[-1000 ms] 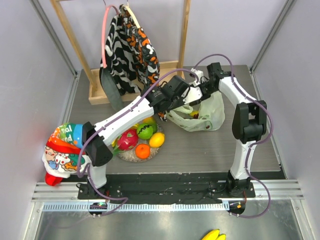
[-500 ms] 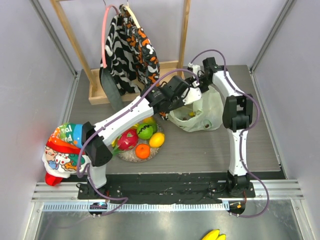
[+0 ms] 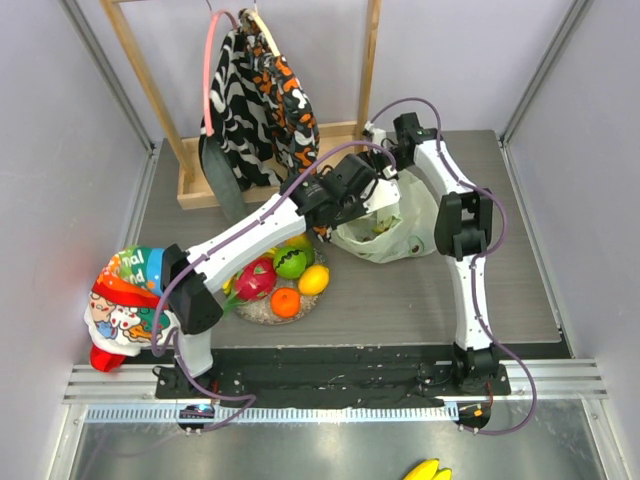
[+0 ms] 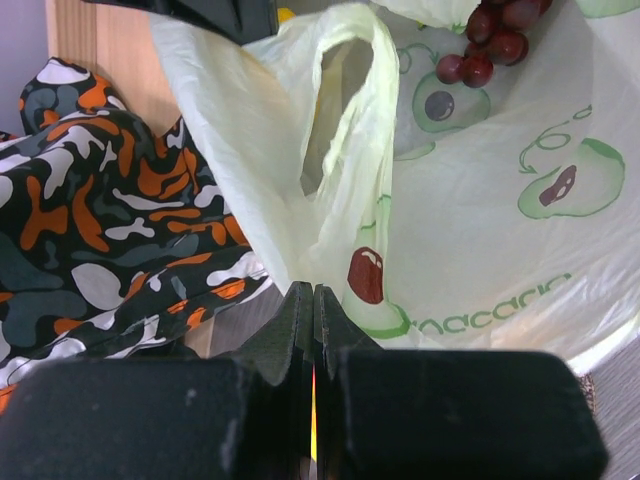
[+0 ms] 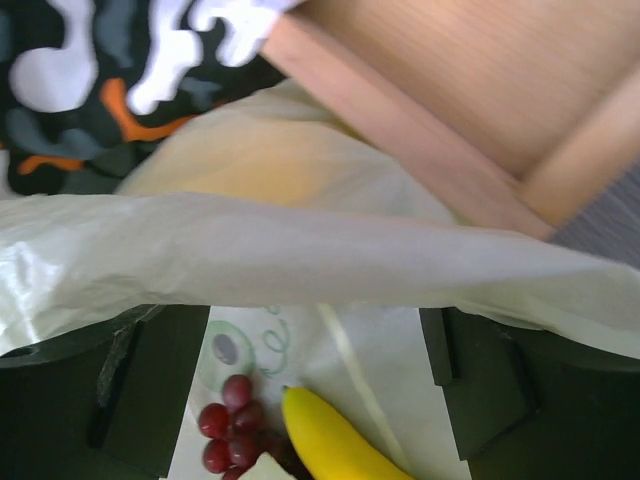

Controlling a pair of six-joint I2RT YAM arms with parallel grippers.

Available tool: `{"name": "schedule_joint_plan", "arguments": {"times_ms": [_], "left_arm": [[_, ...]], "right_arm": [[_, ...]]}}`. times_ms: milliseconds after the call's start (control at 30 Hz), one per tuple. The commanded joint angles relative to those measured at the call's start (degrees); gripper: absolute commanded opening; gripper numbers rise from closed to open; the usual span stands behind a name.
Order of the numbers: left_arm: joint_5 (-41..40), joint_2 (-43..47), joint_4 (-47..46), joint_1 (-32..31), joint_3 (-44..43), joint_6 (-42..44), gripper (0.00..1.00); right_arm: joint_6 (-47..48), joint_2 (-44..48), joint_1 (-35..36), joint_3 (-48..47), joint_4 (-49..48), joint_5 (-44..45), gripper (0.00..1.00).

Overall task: Take the fake fruits out of the plastic bag
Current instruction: Adjust the plastic bag at the center of the board.

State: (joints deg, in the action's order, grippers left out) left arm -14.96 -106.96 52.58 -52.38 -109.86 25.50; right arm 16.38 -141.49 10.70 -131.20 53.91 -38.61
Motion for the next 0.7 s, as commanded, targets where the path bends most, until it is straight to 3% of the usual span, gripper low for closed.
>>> {"name": "schedule_joint_plan", "arguments": {"times_ms": [0,333,433,667], "left_arm": [[0.55,3.16,0.16,0.0,0.35,-0.62,0.0],[0.37,2.37,0.16,-0.09,-0.88,-0.8,0.0],[0.37,2.63,0.16,0.0,-0.53,-0.88,0.0],[0.72,2.02,-0.28,0.0,-1.49,-0.8,0.0]], "right_arm": [[1.46,3.68,0.38,0.41,-0.03,-8.67,0.94],[0.75,-2.56,4.15,-6.7,4.53,1.33,0.95],[2.95,-1.78,4.94,-6.88,6.03,3.53,0.8],[5.06,1.48,4.51,-1.52,6.21,6.18,0.61]]}}
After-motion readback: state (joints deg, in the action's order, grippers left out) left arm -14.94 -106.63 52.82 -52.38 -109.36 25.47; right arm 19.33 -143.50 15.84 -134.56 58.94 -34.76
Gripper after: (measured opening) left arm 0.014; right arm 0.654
